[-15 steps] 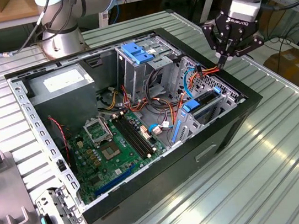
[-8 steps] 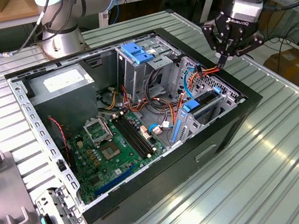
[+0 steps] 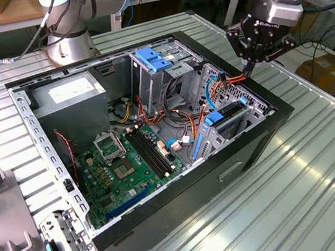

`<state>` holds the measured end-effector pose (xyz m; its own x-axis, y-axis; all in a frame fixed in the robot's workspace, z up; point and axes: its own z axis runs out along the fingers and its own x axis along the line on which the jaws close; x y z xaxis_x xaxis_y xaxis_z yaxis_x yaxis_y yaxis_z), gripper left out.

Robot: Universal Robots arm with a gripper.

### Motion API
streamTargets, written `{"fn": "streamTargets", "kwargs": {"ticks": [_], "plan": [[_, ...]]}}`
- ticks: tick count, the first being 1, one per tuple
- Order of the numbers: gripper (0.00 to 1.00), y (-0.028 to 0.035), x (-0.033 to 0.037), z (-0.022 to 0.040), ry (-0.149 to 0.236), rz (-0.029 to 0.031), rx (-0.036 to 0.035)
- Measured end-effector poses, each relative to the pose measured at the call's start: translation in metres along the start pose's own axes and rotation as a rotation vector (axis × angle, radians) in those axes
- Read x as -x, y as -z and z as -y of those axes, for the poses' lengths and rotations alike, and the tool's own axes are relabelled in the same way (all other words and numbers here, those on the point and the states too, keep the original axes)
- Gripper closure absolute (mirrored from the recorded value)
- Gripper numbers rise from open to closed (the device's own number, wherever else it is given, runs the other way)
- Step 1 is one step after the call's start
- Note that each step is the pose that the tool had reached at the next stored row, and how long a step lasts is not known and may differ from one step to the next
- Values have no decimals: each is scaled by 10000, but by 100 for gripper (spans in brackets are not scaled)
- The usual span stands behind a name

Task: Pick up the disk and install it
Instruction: 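Insert the first disk wire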

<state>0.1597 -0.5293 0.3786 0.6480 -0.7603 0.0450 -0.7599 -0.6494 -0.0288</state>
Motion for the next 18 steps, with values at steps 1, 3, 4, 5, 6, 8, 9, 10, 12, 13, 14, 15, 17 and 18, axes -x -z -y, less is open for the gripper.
{"fn": "streamTargets", "kwargs": {"ticks": [1, 3, 4, 5, 6, 8, 9, 10, 12, 13, 14, 15, 17, 18], "plan": [[89, 0, 1, 4, 55, 1, -2], [89, 0, 7, 32, 172, 5, -8], [89, 0, 12, 45, 201, 5, -8], [89, 0, 19, 57, 228, 6, -10], [89, -1, 30, 73, 251, 7, -11], [89, 0, 59, 111, 283, 7, -13], [89, -2, 81, 137, 312, 9, -14], [89, -6, 94, 149, 434, 13, -20], [89, -8, 94, 149, 793, 23, -35], [89, -10, 94, 150, 1132, 32, -51], [89, -10, 93, 150, 1415, 40, -64], [89, -10, 82, 131, 1560, 42, -74], [89, -11, 37, 82, 1679, 21, -103], [89, -11, 25, 71, 1750, 6, -123]]}}
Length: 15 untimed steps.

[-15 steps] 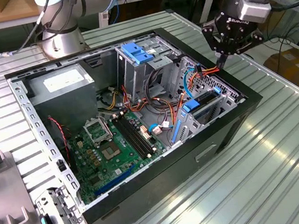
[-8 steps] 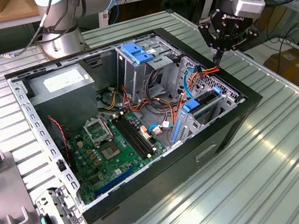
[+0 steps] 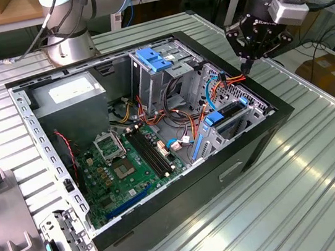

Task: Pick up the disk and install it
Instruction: 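Insert the first disk wire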

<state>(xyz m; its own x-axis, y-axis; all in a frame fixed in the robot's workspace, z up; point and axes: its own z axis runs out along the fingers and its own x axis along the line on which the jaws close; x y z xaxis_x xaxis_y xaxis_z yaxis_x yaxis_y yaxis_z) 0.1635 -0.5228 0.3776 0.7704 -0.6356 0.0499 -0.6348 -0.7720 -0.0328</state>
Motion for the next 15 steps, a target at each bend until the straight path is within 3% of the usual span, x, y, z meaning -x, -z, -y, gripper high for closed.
{"fn": "streamTargets", "kwargs": {"ticks": [6, 10, 15], "plan": [[89, -7, -19, -24, 488, -22, -51], [70, -24, -18, -25, 990, -26, -59], [70, -71, -16, -26, 1115, -44, -41]]}}
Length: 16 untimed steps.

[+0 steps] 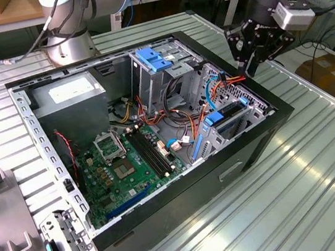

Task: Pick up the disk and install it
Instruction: 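Insert the first disk wire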

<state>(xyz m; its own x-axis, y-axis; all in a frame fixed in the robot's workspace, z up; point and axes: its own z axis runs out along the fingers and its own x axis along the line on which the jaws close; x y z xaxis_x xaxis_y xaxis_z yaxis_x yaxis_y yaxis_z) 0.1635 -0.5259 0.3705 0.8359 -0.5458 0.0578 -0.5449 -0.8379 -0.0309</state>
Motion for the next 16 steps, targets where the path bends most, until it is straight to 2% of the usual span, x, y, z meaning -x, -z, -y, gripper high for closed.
{"fn": "streamTargets", "kwargs": {"ticks": [4, 5, 6, 7, 16], "plan": [[71, -50, 1, -1, 73, -15, -12], [78, -55, 1, 0, 74, -25, -16], [78, -54, 1, 0, 74, -27, -16], [83, -42, 0, 0, 74, -26, -17], [83, 0, -2, 1, 73, -22, -22]]}}
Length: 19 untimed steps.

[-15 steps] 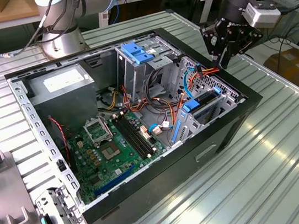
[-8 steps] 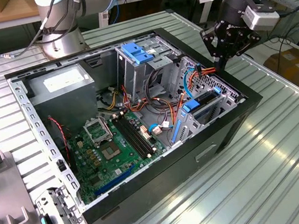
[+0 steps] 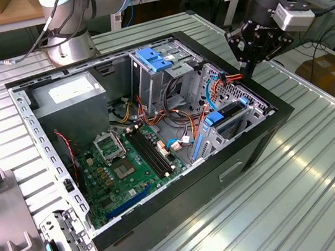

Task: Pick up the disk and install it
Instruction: 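Insert the first disk wire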

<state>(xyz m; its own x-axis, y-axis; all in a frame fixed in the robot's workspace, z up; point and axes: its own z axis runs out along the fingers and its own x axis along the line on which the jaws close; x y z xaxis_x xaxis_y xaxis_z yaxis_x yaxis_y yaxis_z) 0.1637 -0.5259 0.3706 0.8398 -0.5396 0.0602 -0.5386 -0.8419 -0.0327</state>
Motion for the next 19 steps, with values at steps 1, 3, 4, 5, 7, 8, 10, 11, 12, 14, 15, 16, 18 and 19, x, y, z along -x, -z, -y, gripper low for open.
{"fn": "streamTargets", "kwargs": {"ticks": [1, 3, 4, 5, 7, 8, 10, 11, 12, 14, 15, 16, 18, 19], "plan": [[83, 3, 0, 0, 0, -2, 2], [83, 4, 0, 0, 0, -1, 2], [83, 5, 0, 0, 0, -2, 3], [83, 6, 0, 0, 0, -2, 3], [83, 6, 0, 0, -13, -2, 3], [83, 6, -1, 0, -30, -3, 5], [83, 6, 0, 0, -114, -6, 9], [83, 5, 0, 0, -165, -7, 13], [83, 6, 0, 0, -383, -14, 26], [83, 6, 0, -1, -956, -33, 60], [83, 6, 0, 0, -1113, -38, 70], [83, 6, 0, 0, -1270, -43, 79], [83, 7, 10, -6, -1507, -52, 94], [83, 8, 23, -14, -1507, -52, 95]]}}
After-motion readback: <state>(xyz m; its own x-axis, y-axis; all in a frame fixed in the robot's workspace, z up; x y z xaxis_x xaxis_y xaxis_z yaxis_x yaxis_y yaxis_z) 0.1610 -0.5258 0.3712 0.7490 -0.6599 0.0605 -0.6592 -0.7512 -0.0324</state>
